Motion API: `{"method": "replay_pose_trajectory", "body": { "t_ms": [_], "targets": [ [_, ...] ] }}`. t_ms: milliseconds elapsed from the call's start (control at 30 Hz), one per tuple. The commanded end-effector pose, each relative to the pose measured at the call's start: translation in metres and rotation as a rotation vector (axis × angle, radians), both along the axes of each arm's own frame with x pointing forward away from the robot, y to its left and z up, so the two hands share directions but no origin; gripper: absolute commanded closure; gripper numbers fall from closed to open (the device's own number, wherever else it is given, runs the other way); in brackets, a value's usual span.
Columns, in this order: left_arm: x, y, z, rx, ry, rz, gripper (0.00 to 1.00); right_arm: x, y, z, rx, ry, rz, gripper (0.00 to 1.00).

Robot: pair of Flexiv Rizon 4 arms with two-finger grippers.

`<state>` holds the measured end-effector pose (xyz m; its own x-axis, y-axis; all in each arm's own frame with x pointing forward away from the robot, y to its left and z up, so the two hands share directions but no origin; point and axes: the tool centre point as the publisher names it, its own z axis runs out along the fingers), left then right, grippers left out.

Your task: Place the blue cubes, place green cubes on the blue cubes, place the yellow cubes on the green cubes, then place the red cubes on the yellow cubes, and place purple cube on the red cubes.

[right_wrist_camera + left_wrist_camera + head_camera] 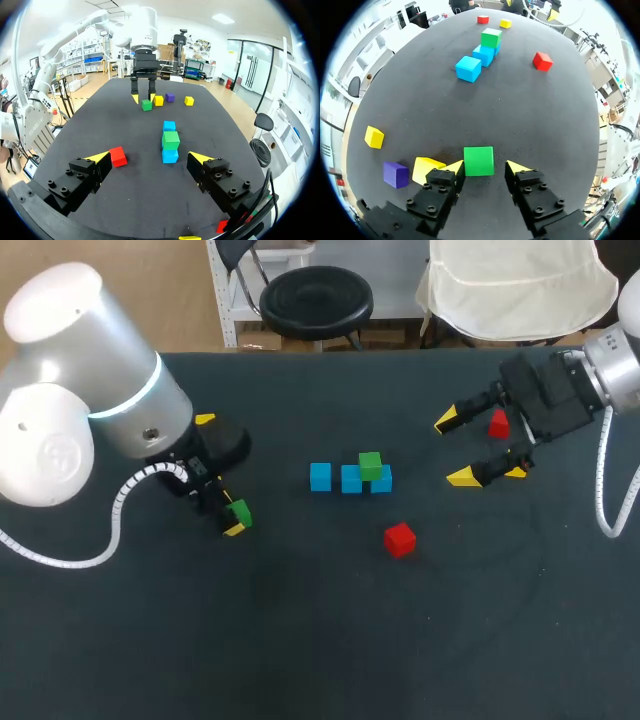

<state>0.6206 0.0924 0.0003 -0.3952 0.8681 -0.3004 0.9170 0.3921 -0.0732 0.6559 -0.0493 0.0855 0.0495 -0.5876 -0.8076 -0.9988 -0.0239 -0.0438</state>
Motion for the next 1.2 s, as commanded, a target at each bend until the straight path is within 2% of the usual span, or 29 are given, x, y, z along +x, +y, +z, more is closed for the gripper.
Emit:
{"method": "replay_pose_trajectory", "body": {
  "t_ms": [33, 133, 333, 400, 433, 467, 600, 767, 833, 1000, 1200],
  "targets": [
    [-0.001, 0.001, -0.002, -0.001, -0.008, 0.005, 0.59, 0.000, 0.000, -0.001, 0.002, -0.001, 0.001, 0.00],
    [-0.001, 0.002, -0.001, -0.013, -0.028, 0.014, 0.66, 0.000, 0.000, -0.001, 0.002, -0.001, 0.001, 0.00],
    [-0.002, 0.002, -0.001, -0.017, -0.033, 0.019, 0.57, 0.000, 0.000, -0.001, 0.002, -0.001, 0.001, 0.00],
    [-0.002, 0.000, -0.002, -0.023, -0.030, 0.006, 0.68, 0.000, 0.000, -0.001, 0.002, -0.001, 0.001, 0.00],
    [-0.002, -0.001, -0.002, -0.032, -0.031, -0.004, 0.81, 0.000, 0.000, -0.001, 0.002, -0.001, 0.001, 0.00],
    [-0.003, -0.002, -0.002, -0.042, -0.038, -0.014, 1.00, 0.000, 0.000, -0.001, 0.002, -0.001, 0.001, 0.00],
    [-0.008, -0.011, 0.005, -0.084, -0.059, -0.090, 1.00, 0.000, 0.000, -0.001, 0.002, -0.001, 0.001, 0.00],
    [-0.017, -0.019, 0.014, -0.073, -0.076, -0.150, 1.00, 0.000, 0.000, -0.001, 0.002, -0.001, 0.001, 0.00],
    [-0.021, -0.023, 0.012, -0.077, -0.058, -0.168, 1.00, 0.000, 0.000, -0.001, 0.002, -0.001, 0.001, 0.00],
    [-0.030, -0.035, 0.006, -0.036, -0.054, -0.234, 1.00, 0.000, 0.000, -0.001, 0.002, -0.001, 0.001, 0.00],
    [-0.030, -0.045, 0.003, -0.051, -0.049, -0.261, 1.00, 0.000, 0.000, -0.001, 0.002, -0.001, 0.001, 0.00]
  ]
}}
